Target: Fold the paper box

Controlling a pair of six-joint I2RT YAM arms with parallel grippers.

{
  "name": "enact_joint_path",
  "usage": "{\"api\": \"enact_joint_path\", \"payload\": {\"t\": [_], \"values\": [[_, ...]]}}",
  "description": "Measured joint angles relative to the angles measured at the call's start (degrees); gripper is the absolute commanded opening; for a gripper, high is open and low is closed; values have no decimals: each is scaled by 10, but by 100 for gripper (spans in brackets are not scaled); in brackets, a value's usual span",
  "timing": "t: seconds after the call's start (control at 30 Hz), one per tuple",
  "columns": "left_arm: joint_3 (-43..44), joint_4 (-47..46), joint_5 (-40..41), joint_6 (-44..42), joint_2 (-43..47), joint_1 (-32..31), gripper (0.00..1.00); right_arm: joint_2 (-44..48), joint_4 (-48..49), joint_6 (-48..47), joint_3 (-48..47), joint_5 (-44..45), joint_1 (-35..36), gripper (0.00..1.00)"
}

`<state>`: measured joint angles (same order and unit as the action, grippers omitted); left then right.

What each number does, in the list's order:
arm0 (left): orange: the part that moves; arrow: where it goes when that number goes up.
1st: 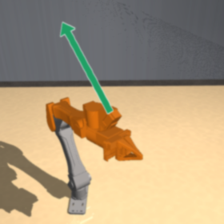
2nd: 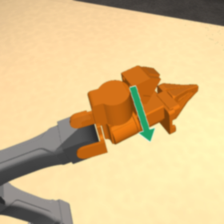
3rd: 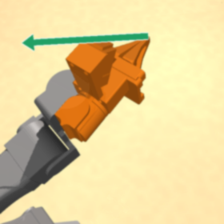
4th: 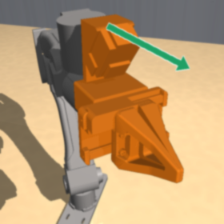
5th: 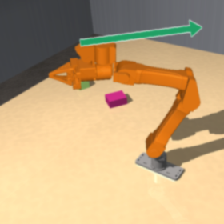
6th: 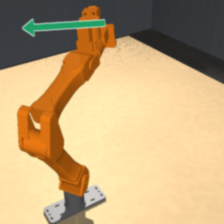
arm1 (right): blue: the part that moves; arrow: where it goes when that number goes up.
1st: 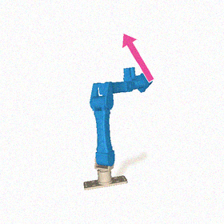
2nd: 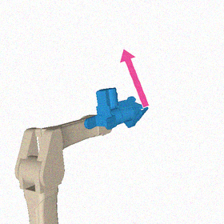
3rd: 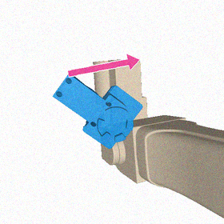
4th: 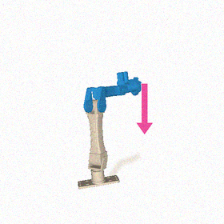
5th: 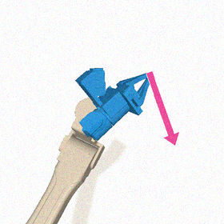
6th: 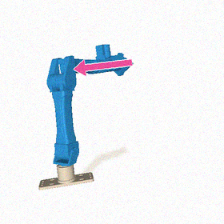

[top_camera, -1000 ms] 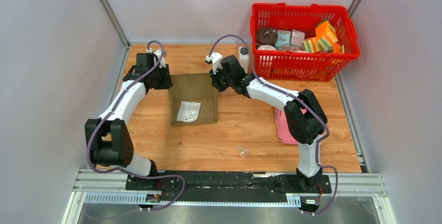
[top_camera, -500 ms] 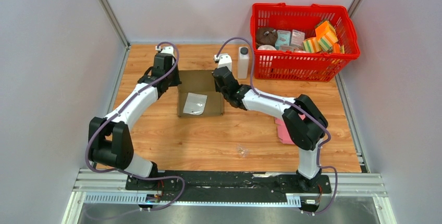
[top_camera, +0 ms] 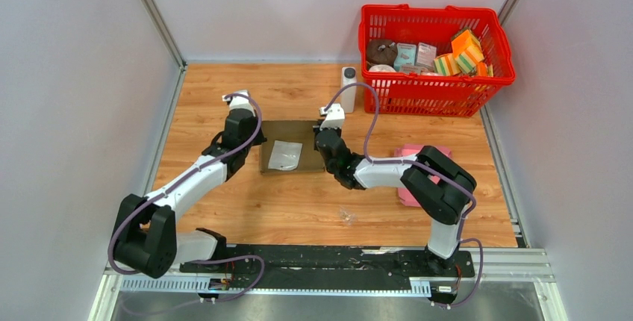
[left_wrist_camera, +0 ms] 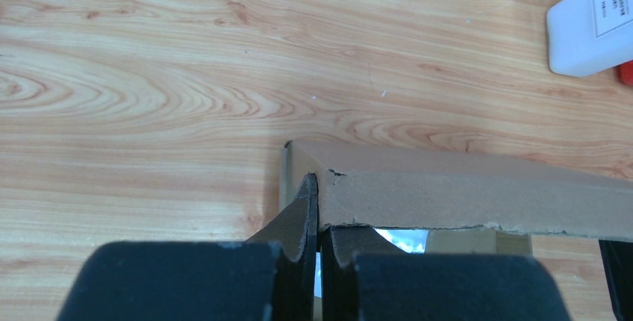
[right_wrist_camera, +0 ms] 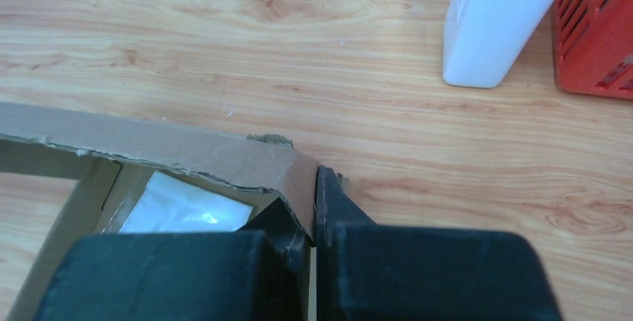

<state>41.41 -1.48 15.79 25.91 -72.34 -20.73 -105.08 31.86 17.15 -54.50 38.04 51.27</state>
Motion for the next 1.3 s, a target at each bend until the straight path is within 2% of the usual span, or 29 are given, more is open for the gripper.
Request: {"api": "enact_joint_path", "payload": {"t": [0.2,0.27,0.6,0.7,0.77,0.87,0.93,1.03,1.07,1.17,1.23,1.3], "values": [[-70,-63,17,13,44,-17,0,7,98,-22,65,23,27,2],[-93,-88,19,17,54,-21,0,8,115,-24,76,27,32,7],[-159,-158,34,44,66,-25,0,23,105,-10,123,30,58,48],[-168,-159,40,48,70,-26,0,65,41,1,146,29,78,63],[-171,-160,43,49,73,-27,0,123,-45,26,157,24,91,72],[-176,-164,47,51,73,-30,0,227,-167,57,158,-22,95,78],[-177,-164,50,52,73,-31,0,292,-238,66,158,-59,86,79],[-177,-164,52,51,73,-32,0,370,-334,71,150,-131,53,81],[-177,-163,52,52,73,-32,0,387,-374,80,136,-180,24,81],[-177,-162,53,51,73,-32,0,372,-444,122,61,-306,-87,81],[-177,-162,53,51,73,-32,0,311,-484,156,-34,-383,-151,81],[-176,-162,53,51,73,-33,0,234,-517,181,-139,-436,-181,81]]}}
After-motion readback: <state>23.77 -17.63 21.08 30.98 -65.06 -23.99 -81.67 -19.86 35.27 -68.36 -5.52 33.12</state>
